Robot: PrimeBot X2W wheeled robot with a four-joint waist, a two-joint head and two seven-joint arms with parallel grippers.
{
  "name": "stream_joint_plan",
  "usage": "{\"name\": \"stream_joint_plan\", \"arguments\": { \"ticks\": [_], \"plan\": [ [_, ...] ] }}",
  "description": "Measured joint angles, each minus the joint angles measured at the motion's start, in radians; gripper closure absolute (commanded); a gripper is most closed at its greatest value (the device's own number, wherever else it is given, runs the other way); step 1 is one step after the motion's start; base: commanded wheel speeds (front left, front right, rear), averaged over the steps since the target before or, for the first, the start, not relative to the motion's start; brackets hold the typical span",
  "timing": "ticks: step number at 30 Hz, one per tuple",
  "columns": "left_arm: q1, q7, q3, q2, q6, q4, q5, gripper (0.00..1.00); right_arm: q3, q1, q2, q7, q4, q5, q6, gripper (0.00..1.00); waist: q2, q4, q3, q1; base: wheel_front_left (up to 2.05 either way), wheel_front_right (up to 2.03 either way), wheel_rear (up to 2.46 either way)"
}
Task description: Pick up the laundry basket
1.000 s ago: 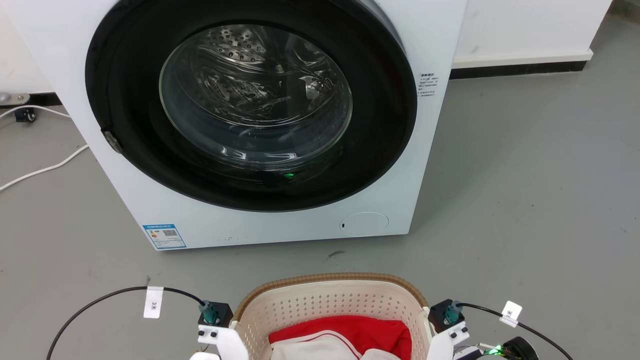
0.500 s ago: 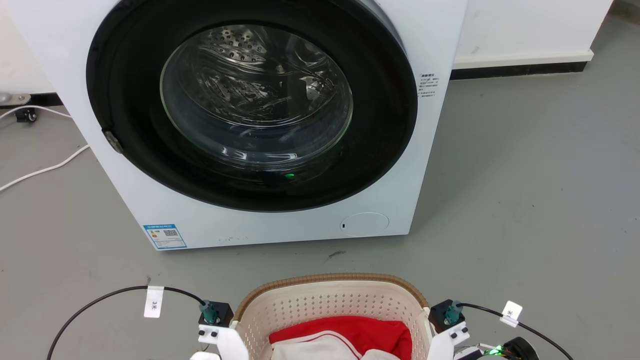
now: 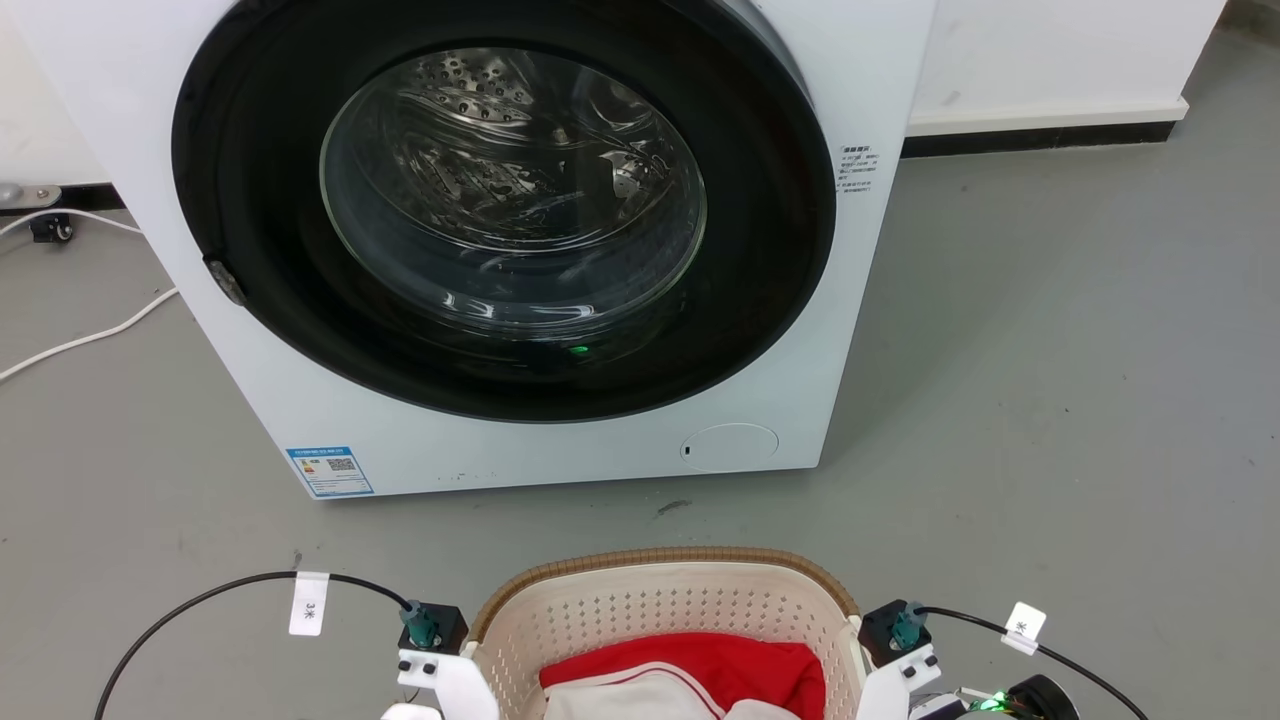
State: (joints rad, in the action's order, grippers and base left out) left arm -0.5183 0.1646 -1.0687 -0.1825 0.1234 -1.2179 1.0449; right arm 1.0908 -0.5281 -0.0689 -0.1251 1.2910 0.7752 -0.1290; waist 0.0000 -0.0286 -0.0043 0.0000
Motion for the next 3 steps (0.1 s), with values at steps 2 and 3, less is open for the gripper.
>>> {"name": "stream_joint_plan", "arguments": {
  "ticks": [2,3],
  "plan": [
    [0.000,0.000,-0.004,0.000,0.000,0.000,0.006,1.00,0.002,-0.001,-0.001,0.000,0.000,0.002,0.000,1.00,0.0000,0.000,0.001,0.0000,0.00,0.00,0.00],
    [0.000,-0.001,-0.006,0.000,0.000,0.000,0.007,1.00,0.004,-0.001,-0.001,0.000,0.000,0.006,0.000,1.00,0.0000,0.000,0.001,0.0000,0.00,0.00,0.00]
  ]
}}
